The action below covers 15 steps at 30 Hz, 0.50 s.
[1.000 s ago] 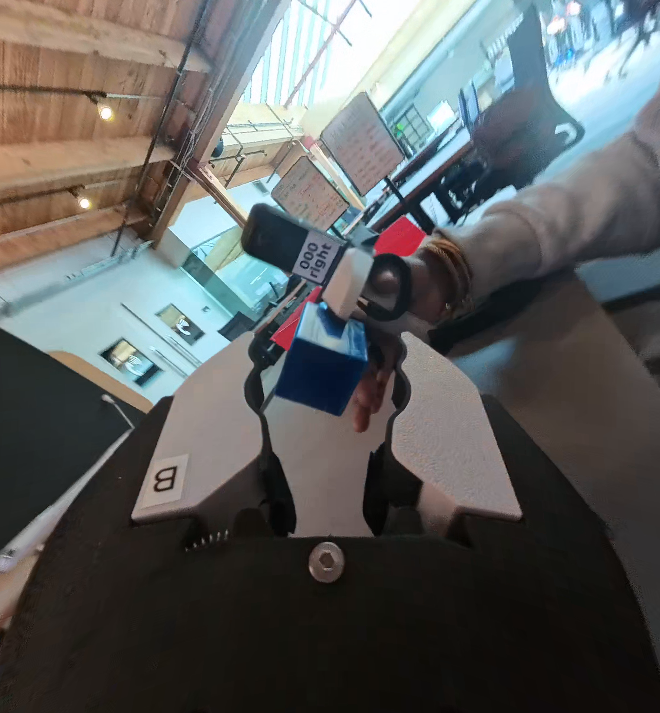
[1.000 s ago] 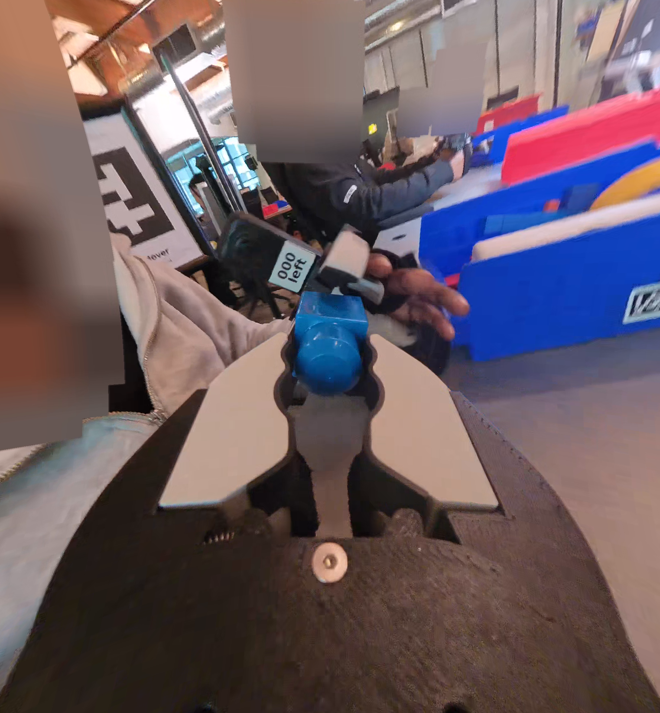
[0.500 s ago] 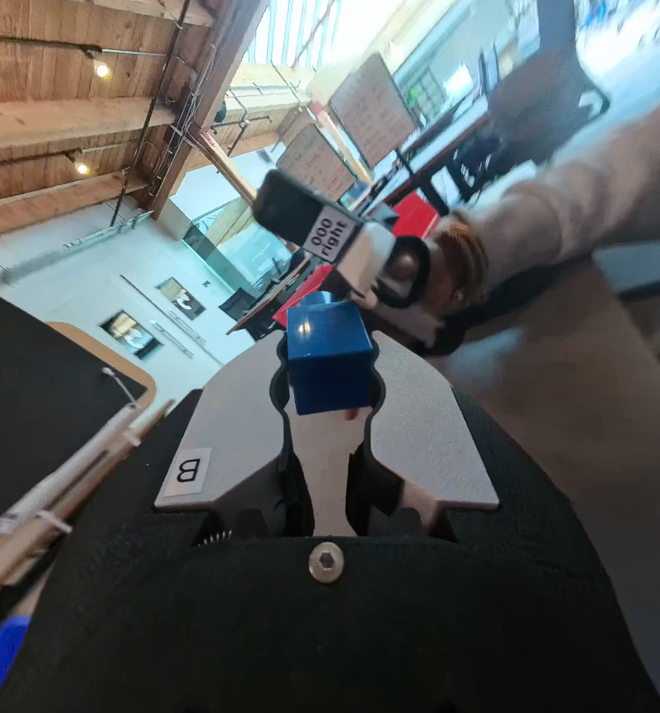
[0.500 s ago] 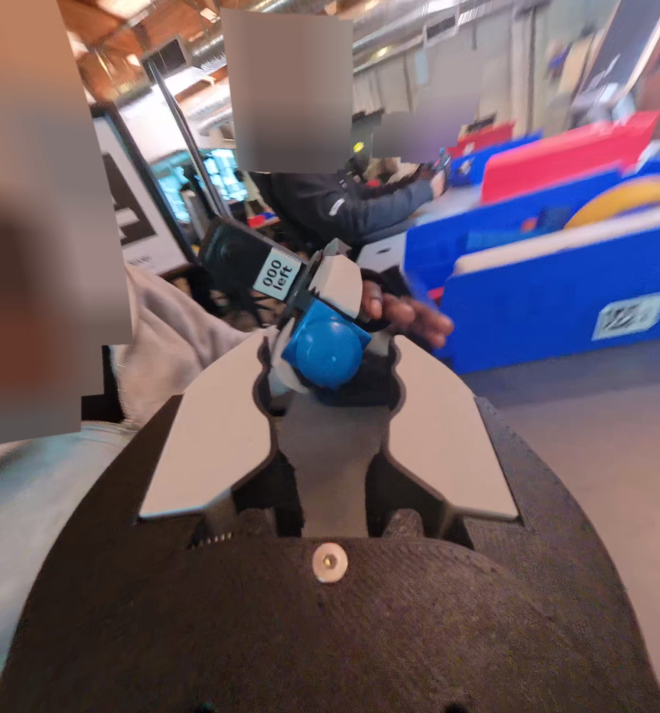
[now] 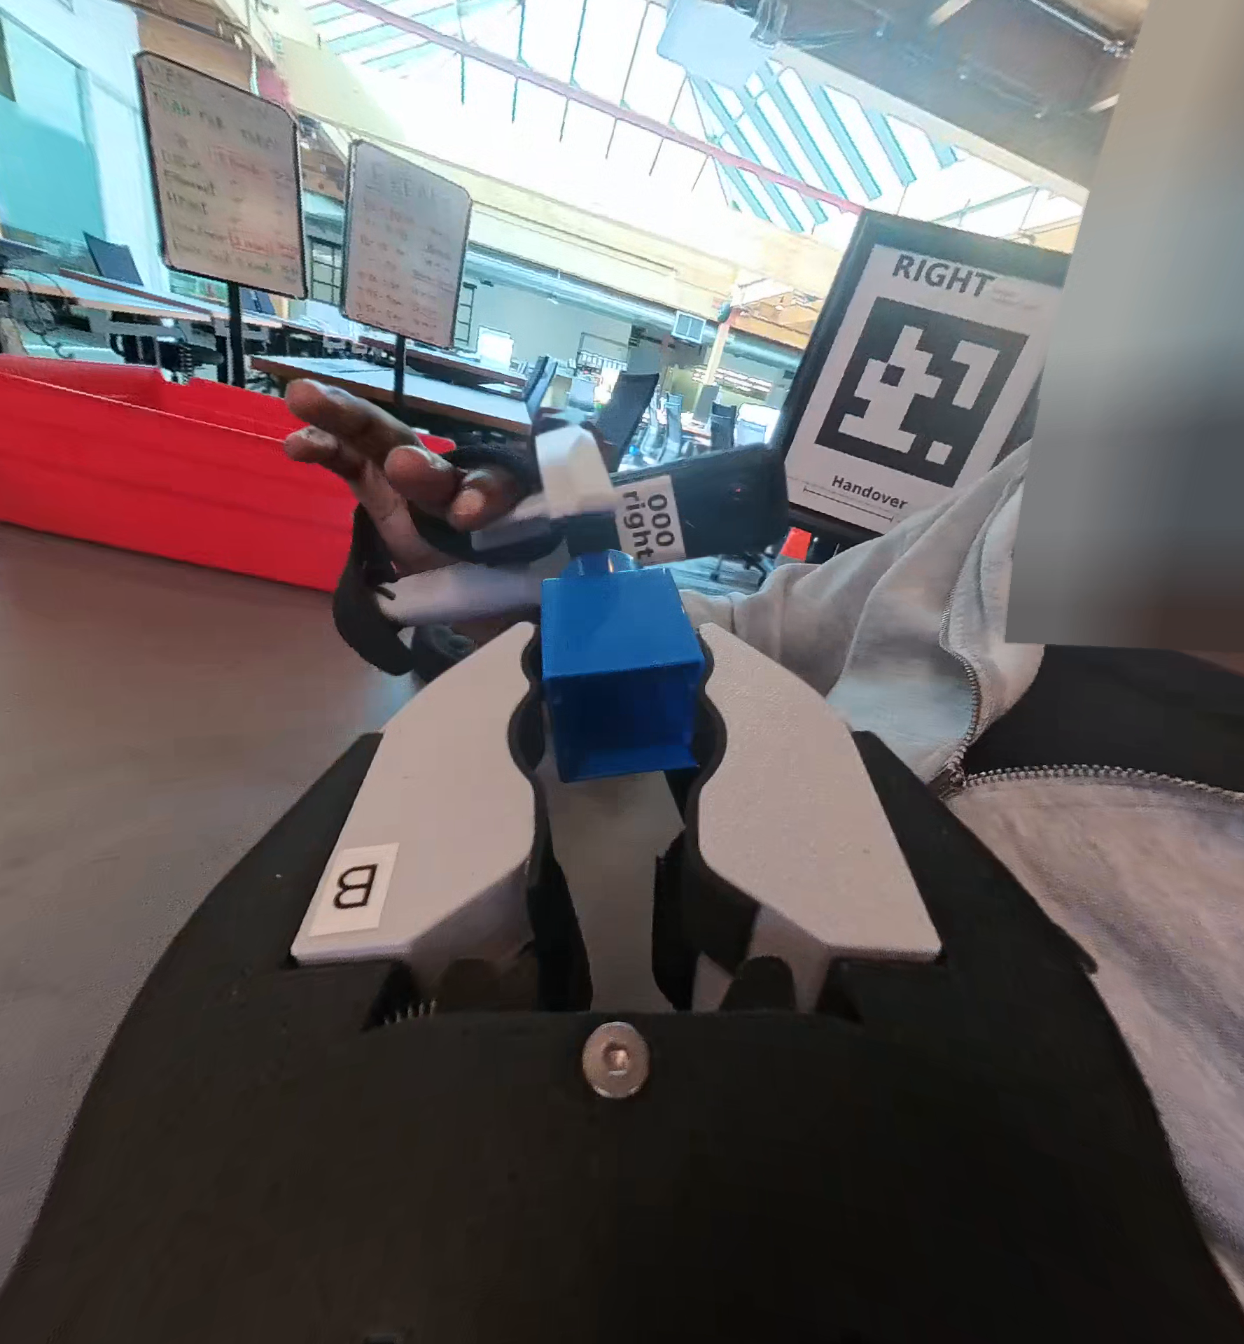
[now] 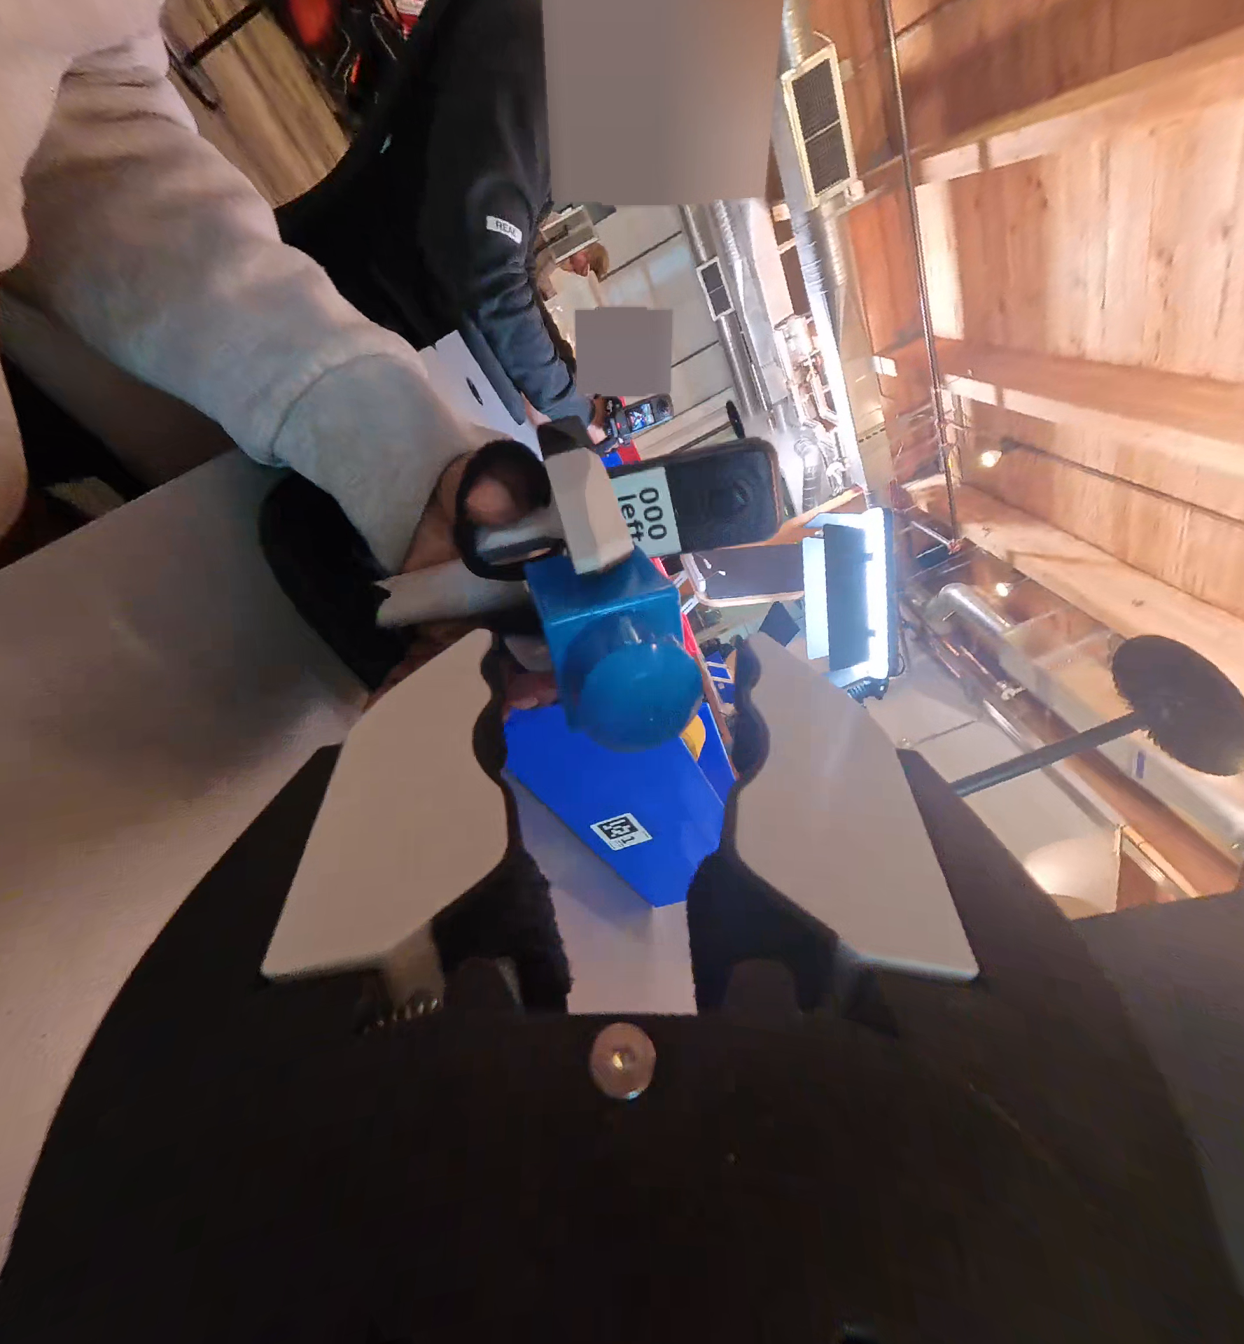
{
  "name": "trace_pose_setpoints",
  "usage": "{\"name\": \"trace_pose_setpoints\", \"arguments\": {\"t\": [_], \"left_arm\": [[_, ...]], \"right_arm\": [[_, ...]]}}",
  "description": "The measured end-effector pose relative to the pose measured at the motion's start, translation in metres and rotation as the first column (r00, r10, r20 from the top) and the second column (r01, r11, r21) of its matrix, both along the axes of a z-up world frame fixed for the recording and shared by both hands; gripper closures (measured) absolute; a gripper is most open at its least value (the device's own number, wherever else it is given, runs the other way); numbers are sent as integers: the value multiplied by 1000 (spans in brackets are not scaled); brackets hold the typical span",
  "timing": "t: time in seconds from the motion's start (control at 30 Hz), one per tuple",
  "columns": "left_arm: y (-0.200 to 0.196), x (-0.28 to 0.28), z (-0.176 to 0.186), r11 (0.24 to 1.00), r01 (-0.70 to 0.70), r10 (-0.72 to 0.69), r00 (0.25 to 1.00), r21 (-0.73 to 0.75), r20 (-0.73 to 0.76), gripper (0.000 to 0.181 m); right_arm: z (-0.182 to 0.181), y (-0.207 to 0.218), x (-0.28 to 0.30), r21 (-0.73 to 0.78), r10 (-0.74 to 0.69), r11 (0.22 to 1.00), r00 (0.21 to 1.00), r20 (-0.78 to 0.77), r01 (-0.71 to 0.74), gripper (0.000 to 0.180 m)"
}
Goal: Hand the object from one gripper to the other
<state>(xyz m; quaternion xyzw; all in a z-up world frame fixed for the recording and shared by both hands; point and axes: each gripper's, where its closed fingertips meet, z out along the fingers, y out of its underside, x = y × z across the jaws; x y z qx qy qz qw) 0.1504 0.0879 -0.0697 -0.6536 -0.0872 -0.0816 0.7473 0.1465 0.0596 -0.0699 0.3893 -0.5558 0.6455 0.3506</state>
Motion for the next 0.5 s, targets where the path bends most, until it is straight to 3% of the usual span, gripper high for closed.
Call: {"name": "trace_pose_setpoints", "arguments": {"t": [0.13,0.27,0.33,0.43,0.5], "left_arm": [[-1,-2,-1,1000,-3,3,999,3,36,144],[-1,-4,0,1000,-14,14,999,19,40,142],[-3,-7,8,994,-82,87,994,66,-68,128],[-8,-22,15,945,-315,324,881,84,-345,110],[-10,-31,14,894,-443,413,751,72,-514,107]], "right_arm": [[0,1,3,-1,3,1000,1000,-24,-3,141],[0,2,1,21,0,1000,1000,25,0,143],[4,2,-3,27,6,1000,992,122,-9,143],[18,6,-19,8,15,1000,927,374,-20,144],[23,10,-30,18,44,998,807,589,-67,143]]}}
